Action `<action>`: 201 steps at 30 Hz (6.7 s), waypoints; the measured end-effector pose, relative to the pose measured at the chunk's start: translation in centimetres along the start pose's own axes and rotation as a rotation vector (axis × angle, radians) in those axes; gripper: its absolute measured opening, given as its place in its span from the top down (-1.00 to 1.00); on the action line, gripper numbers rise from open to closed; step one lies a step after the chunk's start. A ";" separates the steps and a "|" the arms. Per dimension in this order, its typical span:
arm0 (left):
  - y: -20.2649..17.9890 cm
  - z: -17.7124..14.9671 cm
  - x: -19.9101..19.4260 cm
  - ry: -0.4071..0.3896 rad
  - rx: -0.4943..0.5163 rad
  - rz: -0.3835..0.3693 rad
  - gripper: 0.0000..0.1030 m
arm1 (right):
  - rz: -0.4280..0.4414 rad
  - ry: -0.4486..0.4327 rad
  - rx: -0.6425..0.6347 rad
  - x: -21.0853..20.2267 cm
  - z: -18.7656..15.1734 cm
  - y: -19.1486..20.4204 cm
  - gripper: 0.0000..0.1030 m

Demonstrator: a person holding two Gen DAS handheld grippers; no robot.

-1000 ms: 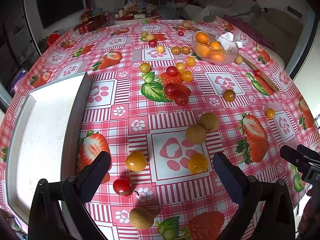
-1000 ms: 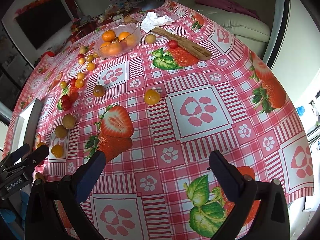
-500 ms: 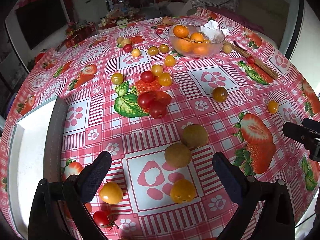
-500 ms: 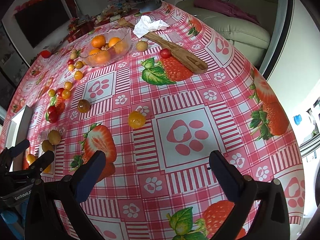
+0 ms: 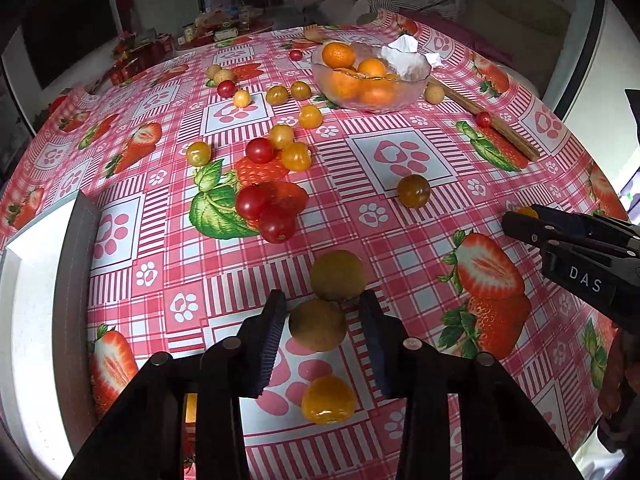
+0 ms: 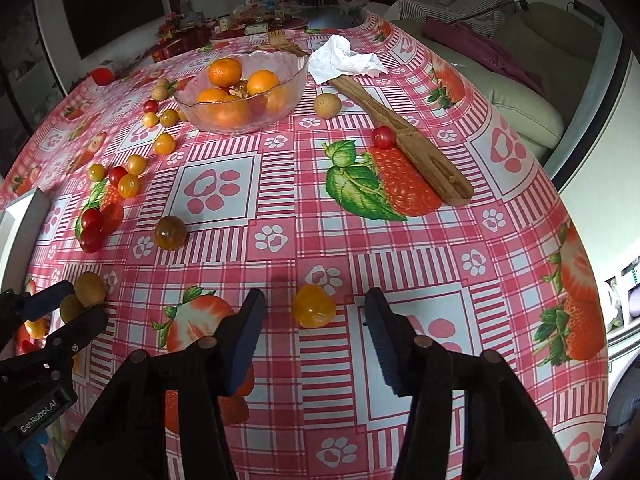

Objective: Organize fruits
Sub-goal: 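Grasp a brown round fruit with left gripper while right grasps yellow cherry tomato, then carry both fruits into the white tray and open both grippers, then grasp an orange cherry tomato with left gripper while right grasps dark cherry tomato, then carry both tomatoes into the white tray and open both grippers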

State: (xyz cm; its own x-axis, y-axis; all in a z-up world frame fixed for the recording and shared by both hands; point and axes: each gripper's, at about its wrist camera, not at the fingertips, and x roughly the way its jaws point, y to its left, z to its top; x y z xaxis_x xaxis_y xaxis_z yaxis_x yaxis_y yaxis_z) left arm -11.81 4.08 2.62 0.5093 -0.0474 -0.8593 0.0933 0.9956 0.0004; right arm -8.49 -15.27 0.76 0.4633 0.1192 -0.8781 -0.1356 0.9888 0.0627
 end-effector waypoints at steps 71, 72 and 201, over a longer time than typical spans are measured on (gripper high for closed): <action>24.4 -12.8 -9.7 -0.086 -0.380 0.275 -0.63 | 0.529 0.131 -0.345 -5.2 -0.6 32.4 -0.49; 23.9 -12.4 -9.9 -0.091 -0.370 0.272 -0.63 | 0.526 0.117 -0.335 -5.6 -0.4 31.6 -0.49; 27.2 -16.4 -10.6 -0.066 -0.488 0.263 0.52 | 0.480 0.144 -0.450 -6.2 -4.9 33.4 0.56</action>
State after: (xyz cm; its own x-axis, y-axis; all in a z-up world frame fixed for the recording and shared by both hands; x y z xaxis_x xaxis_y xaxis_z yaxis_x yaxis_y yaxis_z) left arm -28.68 32.95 3.33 0.5162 0.2181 -0.8282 -0.4430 0.8956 -0.0403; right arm -20.21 16.58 6.00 0.1431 0.4924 -0.8585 -0.6635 0.6914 0.2859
